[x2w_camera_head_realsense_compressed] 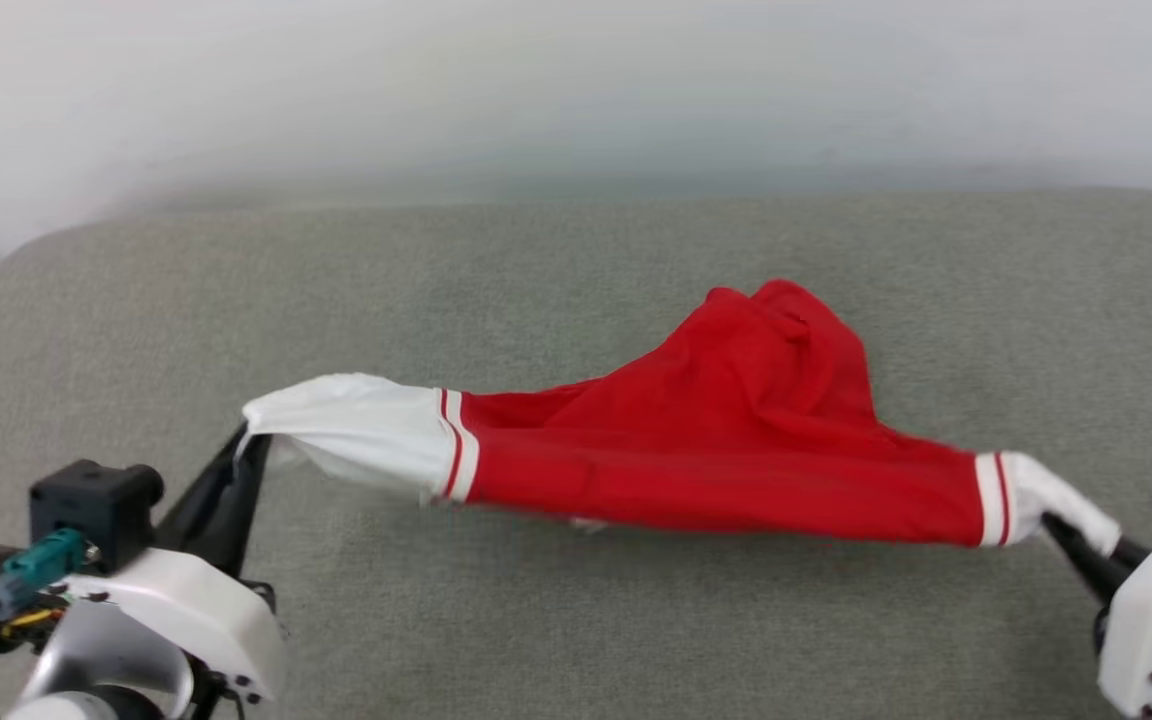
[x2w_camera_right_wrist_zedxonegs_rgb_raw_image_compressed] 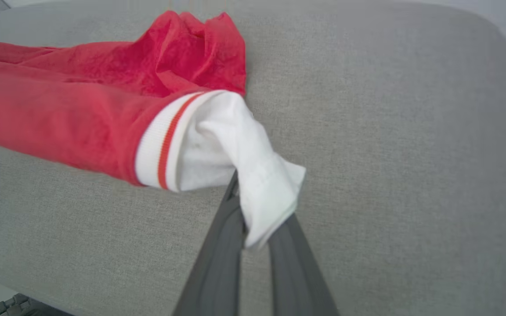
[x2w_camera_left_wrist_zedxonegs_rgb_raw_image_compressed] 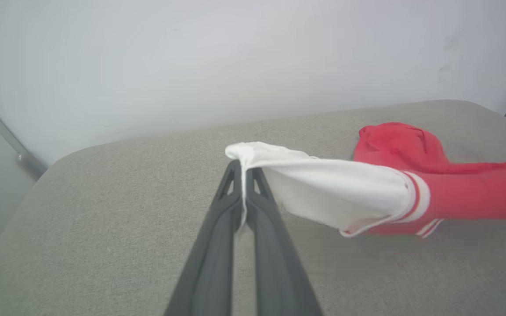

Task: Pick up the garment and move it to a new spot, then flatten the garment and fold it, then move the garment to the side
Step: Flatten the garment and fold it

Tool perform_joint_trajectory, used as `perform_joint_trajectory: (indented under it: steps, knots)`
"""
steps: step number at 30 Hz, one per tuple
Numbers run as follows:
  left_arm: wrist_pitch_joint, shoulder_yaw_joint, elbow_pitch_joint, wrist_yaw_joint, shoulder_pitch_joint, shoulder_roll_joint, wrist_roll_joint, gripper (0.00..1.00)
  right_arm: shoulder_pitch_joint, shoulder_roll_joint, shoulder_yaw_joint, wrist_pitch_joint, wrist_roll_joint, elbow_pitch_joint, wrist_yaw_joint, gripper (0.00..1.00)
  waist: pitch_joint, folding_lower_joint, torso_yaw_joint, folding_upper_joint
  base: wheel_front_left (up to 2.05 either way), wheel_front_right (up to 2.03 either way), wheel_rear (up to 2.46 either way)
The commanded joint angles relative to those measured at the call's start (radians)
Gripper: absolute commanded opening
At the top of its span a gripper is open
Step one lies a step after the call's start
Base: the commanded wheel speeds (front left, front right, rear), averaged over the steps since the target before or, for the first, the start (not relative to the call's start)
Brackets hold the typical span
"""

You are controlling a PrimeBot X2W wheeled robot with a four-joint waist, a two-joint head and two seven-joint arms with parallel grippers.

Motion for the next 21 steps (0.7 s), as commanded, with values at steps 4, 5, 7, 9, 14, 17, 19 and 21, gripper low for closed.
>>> perform_joint_trajectory:
  steps: [4, 5, 7, 9, 14, 17, 19, 21]
  knots:
    - [0.013, 0.044, -0.039, 0.003, -0.011, 0.051, 0.002, 0.00, -0.066, -0.058, -0.024, 0.055, 0.065, -0.068, -0.001, 0.00, -0.038, 0.0000, -0.030, 0.0000, 0.00, 0.00, 0.00]
    - [0.016, 0.056, -0.051, 0.003, -0.018, 0.060, -0.004, 0.00, -0.082, -0.064, -0.032, 0.069, 0.084, -0.080, -0.001, 0.00, -0.043, 0.0000, -0.033, 0.0000, 0.00, 0.00, 0.00]
    - [0.021, 0.083, -0.072, 0.003, -0.034, 0.081, -0.007, 0.00, -0.123, -0.079, -0.046, 0.099, 0.116, -0.109, -0.001, 0.00, -0.054, 0.0000, -0.038, 0.0000, 0.00, 0.00, 0.00]
    - [0.024, 0.111, -0.093, 0.006, -0.049, 0.102, -0.009, 0.00, -0.166, -0.089, -0.060, 0.129, 0.142, -0.133, -0.001, 0.00, -0.063, 0.0000, -0.041, 0.0000, 0.00, 0.00, 0.00]
    - [0.023, 0.173, -0.155, -0.002, -0.100, 0.129, -0.035, 0.00, -0.274, -0.102, -0.076, 0.164, 0.168, -0.176, -0.001, 0.00, -0.075, 0.0000, -0.047, 0.0000, 0.00, 0.00, 0.00]
    - [0.020, 0.208, -0.181, -0.006, -0.137, 0.135, -0.056, 0.00, -0.333, -0.095, -0.081, 0.170, 0.178, -0.193, -0.001, 0.00, -0.071, 0.0000, -0.050, 0.0000, 0.00, 0.00, 0.00]
    - [0.019, 0.232, -0.188, -0.012, -0.168, 0.149, -0.059, 0.00, -0.374, -0.096, -0.077, 0.164, 0.174, -0.201, -0.001, 0.00, -0.059, 0.0000, -0.054, 0.0000, 0.00, 0.00, 0.00]
    - [0.015, 0.253, -0.186, -0.018, -0.202, 0.159, -0.064, 0.00, -0.415, -0.095, -0.071, 0.152, 0.167, -0.203, -0.001, 0.00, -0.043, 0.0000, -0.058, 0.0000, 0.00, 0.00, 0.00]
